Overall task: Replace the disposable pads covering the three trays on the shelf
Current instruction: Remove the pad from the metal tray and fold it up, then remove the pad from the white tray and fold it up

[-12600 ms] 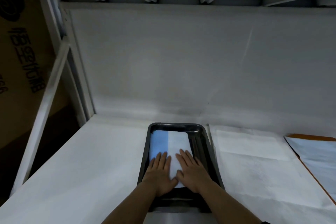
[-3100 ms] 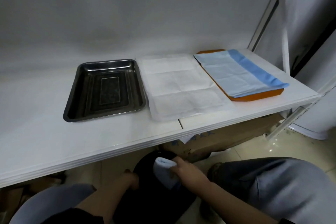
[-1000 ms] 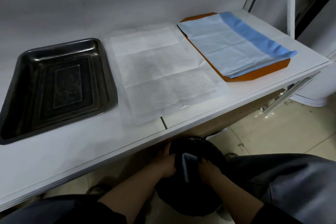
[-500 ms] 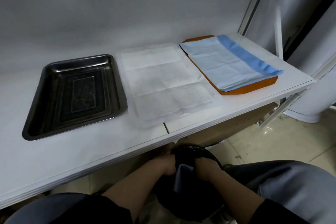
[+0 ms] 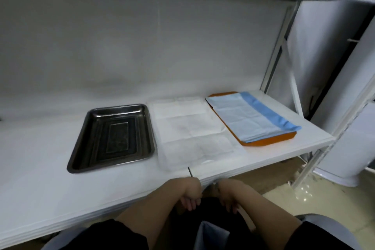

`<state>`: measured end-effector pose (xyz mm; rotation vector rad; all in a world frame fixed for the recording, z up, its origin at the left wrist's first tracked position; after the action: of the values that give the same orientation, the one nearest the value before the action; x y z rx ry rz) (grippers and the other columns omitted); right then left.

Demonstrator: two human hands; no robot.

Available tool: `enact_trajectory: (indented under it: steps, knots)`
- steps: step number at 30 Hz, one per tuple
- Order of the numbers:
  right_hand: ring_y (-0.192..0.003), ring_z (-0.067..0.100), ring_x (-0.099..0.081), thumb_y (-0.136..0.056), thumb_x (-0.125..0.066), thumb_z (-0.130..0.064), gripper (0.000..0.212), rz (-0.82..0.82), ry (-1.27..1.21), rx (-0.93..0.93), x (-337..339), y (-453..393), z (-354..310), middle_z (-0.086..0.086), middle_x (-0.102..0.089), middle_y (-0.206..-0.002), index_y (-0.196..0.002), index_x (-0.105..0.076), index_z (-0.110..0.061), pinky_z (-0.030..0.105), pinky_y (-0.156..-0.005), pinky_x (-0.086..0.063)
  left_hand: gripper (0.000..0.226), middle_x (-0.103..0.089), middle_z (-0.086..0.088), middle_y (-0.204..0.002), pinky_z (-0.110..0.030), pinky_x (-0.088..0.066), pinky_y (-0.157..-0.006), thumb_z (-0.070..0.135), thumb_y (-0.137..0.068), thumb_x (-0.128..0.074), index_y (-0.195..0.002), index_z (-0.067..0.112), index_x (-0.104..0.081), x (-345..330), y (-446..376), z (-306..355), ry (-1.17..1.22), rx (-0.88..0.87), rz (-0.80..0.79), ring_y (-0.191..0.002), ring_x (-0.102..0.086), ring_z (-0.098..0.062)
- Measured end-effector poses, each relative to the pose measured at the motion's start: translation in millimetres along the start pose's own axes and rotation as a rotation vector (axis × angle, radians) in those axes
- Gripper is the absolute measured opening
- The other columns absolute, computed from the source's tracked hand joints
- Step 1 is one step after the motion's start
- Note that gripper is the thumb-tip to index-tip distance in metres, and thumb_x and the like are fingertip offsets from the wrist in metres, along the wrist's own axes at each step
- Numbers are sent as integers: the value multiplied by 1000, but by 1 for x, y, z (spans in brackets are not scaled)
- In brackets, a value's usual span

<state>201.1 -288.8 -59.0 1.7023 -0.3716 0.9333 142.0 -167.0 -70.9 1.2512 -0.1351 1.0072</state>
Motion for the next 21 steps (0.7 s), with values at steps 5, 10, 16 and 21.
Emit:
enact_trajectory:
  steps: [5, 10, 16, 21]
  knots:
    - [-82, 29, -70, -92, -52, -21, 25, -19, 74, 73, 37, 18, -17, 18, -69, -110, -89, -68, -1, 32, -72, -52, 36, -64, -30, -113, -20, -49, -55, 11, -98, -34, -67, 7, -53, 39, 39, 9, 139, -113, 104, -56, -65, -17]
    - [-48, 13, -59, -94, -44, -22, 31, 91, 98, 192, 76, 29, -39, 14, -73, -90, -72, -62, -8, 22, -58, -46, 24, -69, -19, -105, -23, -50, -63, 9, -92, -45, -102, -4, -63, 77, 57, 6, 23, -94, 378, -76, -63, -24]
    - [-106, 21, -57, -85, -64, -30, 41, 399, 246, 362, 120, 13, -55, 5, -58, -125, -122, -51, -20, 30, -82, -44, 74, -33, -11, -143, -38, -39, -103, 31, -86, -64, -146, 12, -26, 107, 56, -4, -225, -72, 505, -127, -42, -28]
    - [-141, 23, -26, -75, -77, -39, 102, 300, 353, 401, 121, -14, -57, 2, -20, -156, -152, -11, -26, 44, -113, -24, 98, -7, -11, -159, -39, -20, -117, 43, -81, -68, -152, 10, -8, 115, 43, -17, -326, -16, 506, -145, -14, -27]
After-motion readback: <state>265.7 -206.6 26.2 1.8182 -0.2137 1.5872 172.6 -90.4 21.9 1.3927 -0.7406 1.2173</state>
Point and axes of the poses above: each hand's wrist, its own y-axis away from the middle knuckle, its own x-axis out of the back of the hand, z = x × y, the point moved 4 cm from there along -y, towards the middle knuckle
